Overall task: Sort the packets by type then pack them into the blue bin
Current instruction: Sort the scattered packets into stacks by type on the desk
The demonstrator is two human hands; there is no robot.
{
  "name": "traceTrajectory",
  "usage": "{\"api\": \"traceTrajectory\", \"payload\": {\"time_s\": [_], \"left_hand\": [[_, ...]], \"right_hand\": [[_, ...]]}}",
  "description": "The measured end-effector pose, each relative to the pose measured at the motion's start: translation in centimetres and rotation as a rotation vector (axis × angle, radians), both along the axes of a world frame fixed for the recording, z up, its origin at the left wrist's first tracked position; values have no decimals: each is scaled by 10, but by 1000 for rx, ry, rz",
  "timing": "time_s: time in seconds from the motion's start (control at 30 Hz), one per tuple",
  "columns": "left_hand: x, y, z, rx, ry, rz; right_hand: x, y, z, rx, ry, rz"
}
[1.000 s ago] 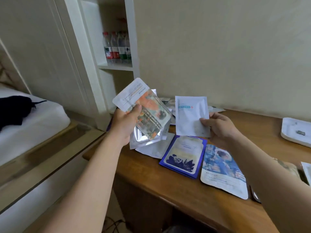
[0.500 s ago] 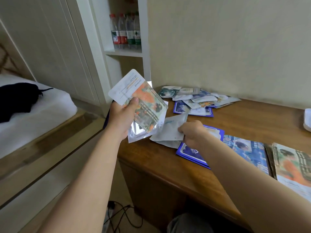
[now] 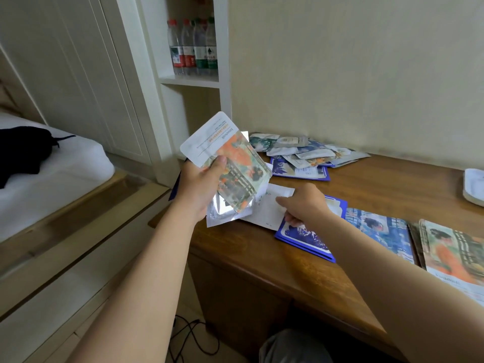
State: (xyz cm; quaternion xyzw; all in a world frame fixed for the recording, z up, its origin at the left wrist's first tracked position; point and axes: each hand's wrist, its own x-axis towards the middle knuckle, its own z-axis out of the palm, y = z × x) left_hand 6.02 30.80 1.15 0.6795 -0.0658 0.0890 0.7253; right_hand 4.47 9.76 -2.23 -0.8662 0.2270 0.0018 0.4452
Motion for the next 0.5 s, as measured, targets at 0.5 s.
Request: {"api": "traceTrajectory", "payload": {"time_s": [0.5], "left_hand": [[-32, -84, 31, 69, 22, -424]], "right_hand": [[-66, -94, 70, 392, -532, 162]]}}
